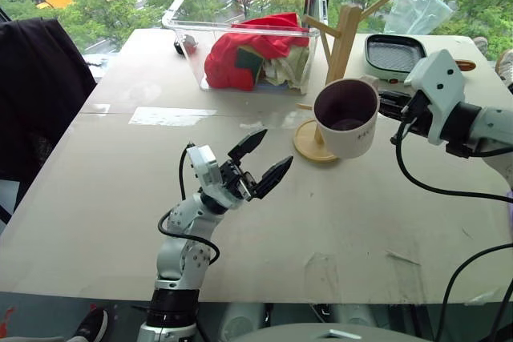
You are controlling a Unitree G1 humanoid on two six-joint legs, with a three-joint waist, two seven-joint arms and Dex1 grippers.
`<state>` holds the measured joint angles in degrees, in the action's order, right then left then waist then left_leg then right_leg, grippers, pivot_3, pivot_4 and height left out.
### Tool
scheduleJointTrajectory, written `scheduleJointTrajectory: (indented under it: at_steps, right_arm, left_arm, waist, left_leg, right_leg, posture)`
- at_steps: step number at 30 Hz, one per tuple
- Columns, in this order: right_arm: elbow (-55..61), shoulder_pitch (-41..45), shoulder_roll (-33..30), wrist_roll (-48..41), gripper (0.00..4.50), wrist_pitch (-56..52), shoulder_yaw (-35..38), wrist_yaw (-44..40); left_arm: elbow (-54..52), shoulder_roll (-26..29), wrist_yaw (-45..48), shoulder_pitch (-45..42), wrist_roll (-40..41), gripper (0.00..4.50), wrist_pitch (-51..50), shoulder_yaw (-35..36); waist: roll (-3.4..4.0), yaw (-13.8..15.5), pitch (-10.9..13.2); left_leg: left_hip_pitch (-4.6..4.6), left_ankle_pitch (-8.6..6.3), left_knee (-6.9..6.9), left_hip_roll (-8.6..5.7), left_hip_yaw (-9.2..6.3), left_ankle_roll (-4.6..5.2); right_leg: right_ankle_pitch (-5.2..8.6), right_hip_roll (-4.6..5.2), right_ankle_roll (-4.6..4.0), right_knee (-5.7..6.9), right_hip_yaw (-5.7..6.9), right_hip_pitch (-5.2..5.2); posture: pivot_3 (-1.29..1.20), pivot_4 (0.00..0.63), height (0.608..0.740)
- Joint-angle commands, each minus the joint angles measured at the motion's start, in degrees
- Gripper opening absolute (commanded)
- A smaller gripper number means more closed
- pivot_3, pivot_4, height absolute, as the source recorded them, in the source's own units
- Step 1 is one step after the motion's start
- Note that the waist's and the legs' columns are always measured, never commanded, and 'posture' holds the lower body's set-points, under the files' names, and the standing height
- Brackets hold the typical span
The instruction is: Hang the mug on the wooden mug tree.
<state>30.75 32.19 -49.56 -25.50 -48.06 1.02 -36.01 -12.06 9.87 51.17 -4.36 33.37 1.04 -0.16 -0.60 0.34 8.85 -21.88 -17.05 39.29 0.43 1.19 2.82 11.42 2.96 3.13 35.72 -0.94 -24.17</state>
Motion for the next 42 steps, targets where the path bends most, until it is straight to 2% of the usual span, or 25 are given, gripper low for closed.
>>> scheduleJointTrajectory:
  at_steps: [1,9,17,18,19,22,24,27,31,34,37,42]
  right_arm:
    - [-0.79,2.63,-0.19,2.13,0.05,0.71,-0.85,0.25]
    - [-4.05,6.33,0.89,4.09,0.05,-0.57,-3.42,-0.17]
    - [-4.60,7.05,2.09,4.01,3.70,-1.54,-2.50,0.08]
    - [-4.31,6.35,2.14,3.76,4.27,-1.83,-1.75,0.28]
    - [-3.74,5.13,2.10,3.24,4.39,-2.30,-0.61,0.41]
    - [-1.88,1.17,1.39,1.94,4.39,-2.72,2.28,-0.35]
    - [0.56,-5.23,1.51,-0.43,4.39,-2.00,7.29,-1.77]
    - [3.31,-17.29,3.14,-2.61,4.39,6.50,14.58,-7.04]
    - [3.47,-34.36,9.45,-5.59,4.39,14.71,22.94,-10.70]
    - [-0.43,-41.43,15.89,-4.88,4.39,24.02,23.82,-11.86]
    - [-5.52,-44.96,20.52,-3.63,4.39,31.01,22.76,-12.79]
    - [-13.39,-48.18,24.27,-2.24,4.39,38.25,20.19,-14.57]
  left_arm:
    - [-0.64,0.31,0.83,0.62,-0.71,4.50,1.69,-0.89]
    - [-0.81,0.38,0.66,1.26,-0.44,4.50,1.62,-0.95]
    - [-1.27,1.00,0.95,2.23,-0.33,4.50,1.09,-1.56]
    - [-1.25,1.15,0.80,2.17,-0.35,4.50,0.96,-1.52]
    - [-1.28,1.46,0.56,2.25,-0.54,4.50,0.66,-1.49]
    - [-0.98,2.77,0.34,2.57,-1.87,4.50,0.19,-1.89]
    - [-0.31,4.75,-0.77,3.21,-4.81,4.50,-0.52,-2.46]
    - [0.31,6.66,-3.76,4.14,-7.18,4.50,-2.08,-1.50]
    - [-0.37,10.99,-7.47,7.49,-10.66,4.50,-6.93,-0.79]
    - [-1.05,14.42,-7.00,10.36,-12.09,4.50,-9.07,-0.89]
    - [-2.29,17.35,-6.94,12.04,-14.11,4.50,-11.27,-2.19]
    - [-4.90,18.13,-7.65,12.71,-13.76,4.50,-11.98,-1.58]
  waist:
    - [0.00,-0.01,0.00]
    - [0.00,-0.04,0.00]
    - [0.00,-0.04,0.00]
    - [0.00,-0.04,0.00]
    - [0.00,-0.03,0.00]
    - [-0.01,0.42,0.01]
    - [-0.02,0.53,0.00]
    - [-0.07,0.64,0.00]
    - [-0.08,0.31,0.00]
    - [-0.12,-0.08,-0.01]
    - [-0.09,-0.34,0.02]
    - [-0.05,-0.62,0.00]
  left_leg:
    - [0.00,0.00,0.00,0.00,0.01,0.00]
    - [-0.02,0.00,0.00,0.02,0.00,0.00]
    - [-0.04,0.00,-0.01,0.03,-0.01,0.00]
    - [-0.04,0.00,-0.01,0.03,-0.01,0.00]
    - [-0.04,0.00,-0.01,0.03,-0.01,0.00]
    - [-0.06,0.00,-0.01,0.03,-0.03,0.00]
    - [-0.08,0.00,-0.01,0.03,-0.03,0.00]
    - [-0.12,-0.01,-0.04,0.02,-0.08,0.01]
    - [-0.06,-0.02,-0.07,0.05,-0.02,0.02]
    - [0.03,-0.02,-0.10,0.12,0.06,0.02]
    - [0.12,-0.02,-0.08,0.19,0.06,0.01]
    - [0.24,-0.01,-0.03,0.20,0.11,-0.01]
  right_leg:
    - [0.00,0.00,0.00,0.00,0.00,0.00]
    - [0.00,0.00,0.00,0.00,0.01,-0.02]
    - [0.00,0.01,0.00,-0.02,0.02,-0.03]
    - [0.00,0.01,0.00,-0.02,0.03,-0.03]
    - [0.00,0.01,0.00,-0.02,0.02,-0.03]
    - [0.00,0.01,0.00,-0.02,0.05,-0.03]
    - [0.00,0.01,0.00,-0.03,0.05,-0.05]
    - [0.00,0.02,0.02,-0.08,0.10,-0.03]
    - [-0.11,0.00,0.30,-0.09,0.06,-0.02]
    - [0.03,-0.04,0.08,-0.08,0.00,0.01]
    - [0.14,-0.08,0.23,-0.03,0.01,0.06]
    - [0.12,0.01,0.21,0.08,-0.02,0.08]
  posture:
    - [0.00,0.150,0.740]
    - [0.00,0.150,0.740]
    - [0.00,0.150,0.740]
    - [0.00,0.150,0.740]
    - [0.00,0.150,0.740]
    - [0.00,0.150,0.740]
    - [0.00,0.150,0.740]
    - [0.00,0.150,0.740]
    - [0.00,0.150,0.740]
    - [0.00,0.150,0.740]
    - [0.00,0.150,0.740]
    - [0.00,0.150,0.740]
